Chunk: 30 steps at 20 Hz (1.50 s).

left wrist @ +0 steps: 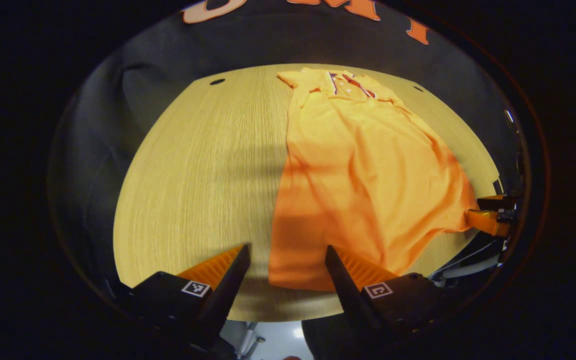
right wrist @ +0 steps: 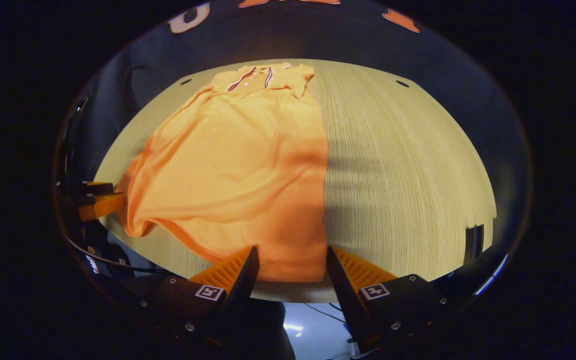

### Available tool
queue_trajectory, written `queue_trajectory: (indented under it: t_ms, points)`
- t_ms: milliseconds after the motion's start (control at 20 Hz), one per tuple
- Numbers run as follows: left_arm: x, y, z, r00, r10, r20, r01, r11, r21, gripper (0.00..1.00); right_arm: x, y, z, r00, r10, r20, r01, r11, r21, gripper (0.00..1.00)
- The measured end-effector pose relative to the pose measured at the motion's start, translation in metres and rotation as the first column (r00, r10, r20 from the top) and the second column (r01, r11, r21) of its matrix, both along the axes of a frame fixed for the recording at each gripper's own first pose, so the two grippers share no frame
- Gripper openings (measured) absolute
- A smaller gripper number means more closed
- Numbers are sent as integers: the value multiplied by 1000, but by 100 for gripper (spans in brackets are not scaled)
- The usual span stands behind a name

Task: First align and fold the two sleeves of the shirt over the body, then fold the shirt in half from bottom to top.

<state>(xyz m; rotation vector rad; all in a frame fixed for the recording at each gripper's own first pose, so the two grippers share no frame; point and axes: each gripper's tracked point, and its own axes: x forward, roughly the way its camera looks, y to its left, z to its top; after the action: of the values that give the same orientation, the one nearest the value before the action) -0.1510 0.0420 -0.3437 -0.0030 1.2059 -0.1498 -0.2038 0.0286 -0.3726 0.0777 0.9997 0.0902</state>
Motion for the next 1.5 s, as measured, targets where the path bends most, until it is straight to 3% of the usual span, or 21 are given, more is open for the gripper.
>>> queue_trajectory:
  t_ms: [50, 100, 150, 250, 300, 350, 400, 600, 800, 1250, 1500]
  points:
    - [-1, -6, -6, 1000, -21, -6, 21, 1000, -5, 80, 3, 0, 2, 999, -49, 4, 49, 999, 14, 63]
    - [-2, -16, -2, 999, -50, 12, 50, 998, -23, 75, 4, 0, 2, 997, -73, -5, 73, 997, 30, 41]
    - [-5, -27, -1, 998, -58, 13, 58, 998, -36, 53, 5, 2, 1, 997, -69, -15, 70, 996, 50, 23]
    - [-11, -35, 4, 994, -111, 5, 111, 994, -17, 9, 3, 9, 3, 997, -65, -38, 69, 988, 135, 23]
    - [-16, -42, 5, 994, -112, -11, 112, 993, -44, 10, 5, 6, 4, 991, -123, -54, 131, 972, 193, 23]
    - [-14, -45, 12, 995, -96, -9, 95, 993, -66, 8, 6, 9, 5, 988, -139, -72, 153, 956, 250, 6]
    - [-15, -47, 7, 996, -85, -14, 84, 993, -83, 1, 2, 12, 3, 984, -148, -100, 171, 942, 288, 6]
    - [3, -46, 22, 999, -47, -9, 45, 989, -141, 1, 10, 14, 21, 984, -164, -67, 177, 913, 367, 6]
    - [41, -50, 55, 998, -4, 56, 16, 978, -209, 1, 34, 22, 53, 980, -197, -26, 183, 851, 492, 6]
    - [117, -61, 97, 980, 4, 200, 52, 960, -275, 1, 89, 17, 113, 963, -256, 84, 143, 750, 645, 6]
    - [161, -62, 121, 961, 16, 275, 71, 950, -304, 1, 123, 9, 153, 942, -294, 162, 108, 721, 684, 5]
